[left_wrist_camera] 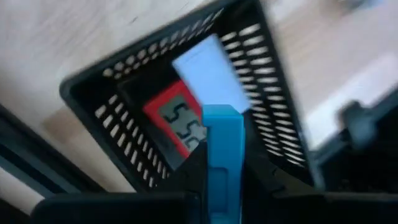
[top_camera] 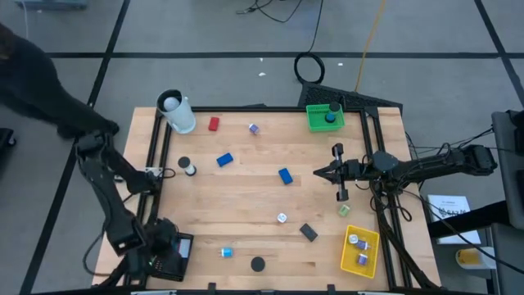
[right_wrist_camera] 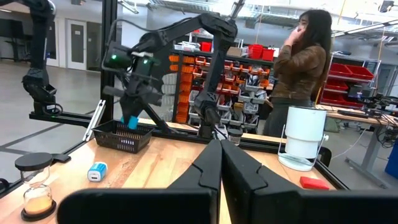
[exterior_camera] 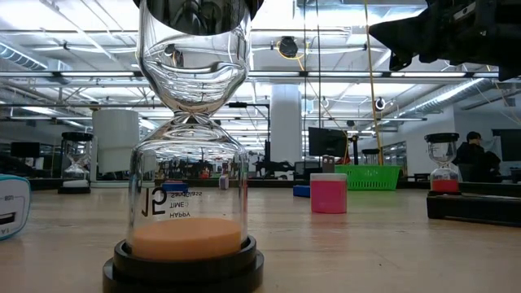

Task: Pick & Place Office items
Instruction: Put the light blue digital clock into the black bin

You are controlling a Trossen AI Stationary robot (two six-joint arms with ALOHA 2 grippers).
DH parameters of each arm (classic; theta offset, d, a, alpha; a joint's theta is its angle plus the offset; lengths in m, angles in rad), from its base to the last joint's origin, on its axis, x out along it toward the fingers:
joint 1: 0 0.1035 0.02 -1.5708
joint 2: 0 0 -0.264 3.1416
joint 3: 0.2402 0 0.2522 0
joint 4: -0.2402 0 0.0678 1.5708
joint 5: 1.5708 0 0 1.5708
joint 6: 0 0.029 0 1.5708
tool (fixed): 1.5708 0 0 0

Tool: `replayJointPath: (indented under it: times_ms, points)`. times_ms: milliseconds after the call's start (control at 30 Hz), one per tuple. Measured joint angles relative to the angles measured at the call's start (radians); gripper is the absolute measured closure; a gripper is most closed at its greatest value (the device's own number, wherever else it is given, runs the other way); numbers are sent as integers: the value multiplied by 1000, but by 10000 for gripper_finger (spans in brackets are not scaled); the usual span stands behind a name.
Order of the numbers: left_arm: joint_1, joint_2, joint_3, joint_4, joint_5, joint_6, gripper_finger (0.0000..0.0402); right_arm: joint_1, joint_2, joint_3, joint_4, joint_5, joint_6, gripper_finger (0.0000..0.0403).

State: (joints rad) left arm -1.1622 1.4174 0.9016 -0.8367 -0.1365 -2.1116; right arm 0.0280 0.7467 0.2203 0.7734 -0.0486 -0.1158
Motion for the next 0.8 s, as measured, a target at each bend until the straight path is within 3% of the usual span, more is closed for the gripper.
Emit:
replayJointPath:
  times_ms: [200, 600, 800]
  points:
    - [-4, 82, 0, -10, 53, -54, 346, 0, 0, 0, 0, 0, 0, 403]
    - [41, 90, 0, -23, 88, -75, 343, 0, 0, 0, -5, 0, 0, 403]
    - [66, 91, 0, -21, 97, -55, 298, 0, 0, 0, -7, 0, 0, 403]
